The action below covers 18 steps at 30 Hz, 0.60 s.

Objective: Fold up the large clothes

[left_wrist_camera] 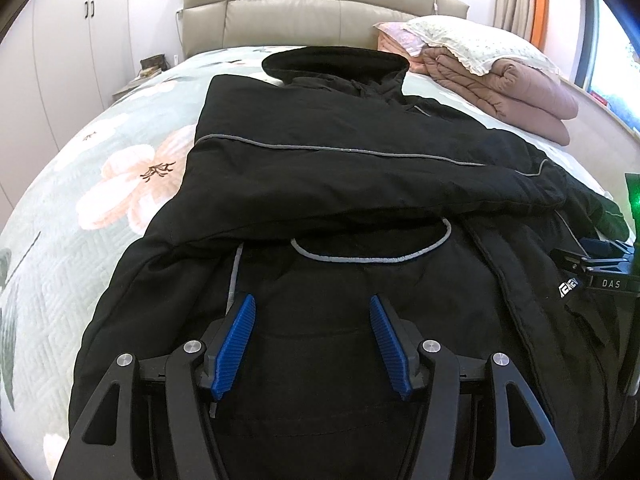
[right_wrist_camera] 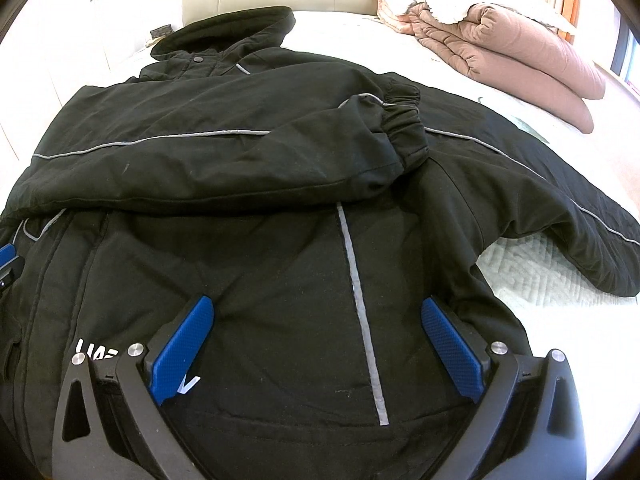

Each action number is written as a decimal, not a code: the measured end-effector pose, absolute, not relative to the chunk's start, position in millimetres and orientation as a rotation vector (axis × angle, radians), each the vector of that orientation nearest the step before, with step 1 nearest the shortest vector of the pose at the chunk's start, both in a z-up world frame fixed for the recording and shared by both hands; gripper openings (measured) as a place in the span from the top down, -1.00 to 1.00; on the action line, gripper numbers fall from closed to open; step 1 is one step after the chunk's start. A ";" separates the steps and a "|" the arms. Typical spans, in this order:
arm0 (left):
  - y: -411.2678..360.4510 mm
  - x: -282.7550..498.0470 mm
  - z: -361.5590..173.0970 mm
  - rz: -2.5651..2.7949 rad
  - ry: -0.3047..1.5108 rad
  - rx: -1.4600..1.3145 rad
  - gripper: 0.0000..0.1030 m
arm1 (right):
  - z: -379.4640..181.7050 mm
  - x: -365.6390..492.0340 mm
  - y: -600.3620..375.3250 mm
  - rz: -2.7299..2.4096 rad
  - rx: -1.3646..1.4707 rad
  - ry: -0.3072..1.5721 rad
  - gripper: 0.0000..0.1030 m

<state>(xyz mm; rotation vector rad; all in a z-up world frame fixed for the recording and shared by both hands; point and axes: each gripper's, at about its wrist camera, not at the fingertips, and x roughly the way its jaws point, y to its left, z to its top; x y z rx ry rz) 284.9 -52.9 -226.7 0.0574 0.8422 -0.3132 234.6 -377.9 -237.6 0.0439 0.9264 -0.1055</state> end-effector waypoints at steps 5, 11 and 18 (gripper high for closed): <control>-52.5 284.9 -226.9 -0.314 0.842 0.056 -0.20 | -237.4 234.5 -378.0 -0.106 0.044 0.926 -1.00; -52.4 284.9 -227.1 -0.314 0.842 0.057 -0.20 | -237.6 234.7 -377.8 -0.105 0.044 0.926 -1.00; -51.7 284.4 -227.5 -0.317 0.837 0.055 -0.21 | -237.6 234.7 -378.1 -0.105 0.044 0.926 -1.00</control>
